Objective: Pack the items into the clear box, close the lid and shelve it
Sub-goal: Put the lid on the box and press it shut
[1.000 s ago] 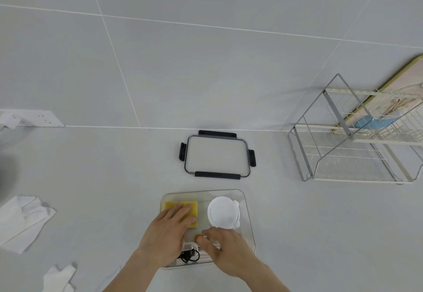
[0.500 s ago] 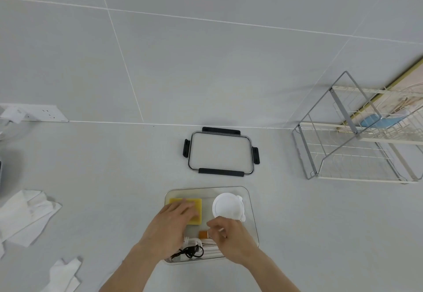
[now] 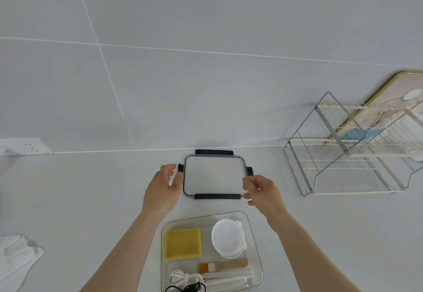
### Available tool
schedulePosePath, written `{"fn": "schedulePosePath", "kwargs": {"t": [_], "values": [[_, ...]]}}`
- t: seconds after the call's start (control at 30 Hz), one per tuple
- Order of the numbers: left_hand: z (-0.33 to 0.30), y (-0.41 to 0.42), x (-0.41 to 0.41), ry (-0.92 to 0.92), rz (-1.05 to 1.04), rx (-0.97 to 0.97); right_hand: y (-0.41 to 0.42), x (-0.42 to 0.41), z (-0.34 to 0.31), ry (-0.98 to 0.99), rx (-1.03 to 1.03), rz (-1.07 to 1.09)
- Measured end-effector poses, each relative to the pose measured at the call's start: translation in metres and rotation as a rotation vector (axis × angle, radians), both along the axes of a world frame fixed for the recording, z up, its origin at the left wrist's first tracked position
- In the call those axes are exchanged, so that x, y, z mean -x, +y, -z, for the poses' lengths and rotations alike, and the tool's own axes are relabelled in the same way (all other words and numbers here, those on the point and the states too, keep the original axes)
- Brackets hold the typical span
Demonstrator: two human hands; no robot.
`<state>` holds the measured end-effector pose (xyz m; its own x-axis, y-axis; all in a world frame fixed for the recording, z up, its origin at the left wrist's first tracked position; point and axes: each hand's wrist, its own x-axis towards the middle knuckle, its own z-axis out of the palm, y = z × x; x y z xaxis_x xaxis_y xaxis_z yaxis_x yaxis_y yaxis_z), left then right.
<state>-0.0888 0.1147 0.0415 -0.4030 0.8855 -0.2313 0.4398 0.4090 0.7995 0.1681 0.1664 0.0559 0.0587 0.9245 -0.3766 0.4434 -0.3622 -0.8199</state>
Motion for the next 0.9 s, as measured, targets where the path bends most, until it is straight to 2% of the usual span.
{"fn": "schedulePosePath", "kwargs": {"t": [0.13, 0.27, 0.53, 0.67, 0.9], "values": [[-0.001, 0.034, -0.004, -0.125, -0.053, 0.089, 0.039, -0.012, 0.008, 0.041, 0.093, 0.088], [0.012, 0.059, -0.006, -0.177, -0.130, 0.183, 0.073, -0.022, 0.026, -0.030, 0.137, 0.123], [0.059, 0.100, -0.006, -0.144, -0.179, 0.325, 0.131, -0.040, 0.082, -0.130, 0.224, 0.091], [0.078, 0.111, -0.005, -0.002, -0.223, 0.426, 0.146, -0.044, 0.105, -0.228, 0.231, 0.084], [0.104, 0.124, -0.007, 0.030, -0.314, 0.402, 0.158, -0.041, 0.124, -0.346, 0.268, 0.084]]}}
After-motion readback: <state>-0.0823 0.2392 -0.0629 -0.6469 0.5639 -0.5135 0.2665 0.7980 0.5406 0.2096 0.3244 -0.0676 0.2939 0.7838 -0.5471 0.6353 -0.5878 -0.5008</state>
